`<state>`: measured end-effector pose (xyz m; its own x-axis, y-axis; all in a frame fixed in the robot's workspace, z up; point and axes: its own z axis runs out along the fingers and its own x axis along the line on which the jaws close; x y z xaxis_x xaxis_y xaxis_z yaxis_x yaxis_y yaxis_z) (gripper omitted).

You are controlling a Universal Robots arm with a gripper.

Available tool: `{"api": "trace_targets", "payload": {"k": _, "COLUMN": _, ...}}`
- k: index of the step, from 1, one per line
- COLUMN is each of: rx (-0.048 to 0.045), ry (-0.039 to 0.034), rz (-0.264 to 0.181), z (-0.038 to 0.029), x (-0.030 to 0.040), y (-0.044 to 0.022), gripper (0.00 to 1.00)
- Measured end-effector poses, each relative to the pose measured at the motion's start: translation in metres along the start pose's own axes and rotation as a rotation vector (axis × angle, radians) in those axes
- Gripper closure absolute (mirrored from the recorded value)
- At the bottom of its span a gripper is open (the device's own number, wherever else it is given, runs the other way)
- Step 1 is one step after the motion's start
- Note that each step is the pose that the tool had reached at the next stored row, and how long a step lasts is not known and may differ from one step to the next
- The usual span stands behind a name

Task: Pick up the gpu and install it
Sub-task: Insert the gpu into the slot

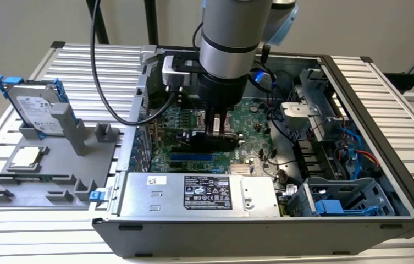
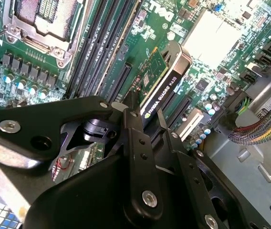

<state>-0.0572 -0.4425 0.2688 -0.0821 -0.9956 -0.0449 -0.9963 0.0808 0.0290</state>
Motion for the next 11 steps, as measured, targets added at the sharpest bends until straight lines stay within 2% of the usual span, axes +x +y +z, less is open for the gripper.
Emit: {"api": "trace_targets", "payload": {"k": 11, "rx": -0.0003, "ry": 0.0002, "rz": -0.005, "z": 0.0004, "x": 0.0055, "y": 0.003, "gripper": 1.0}}
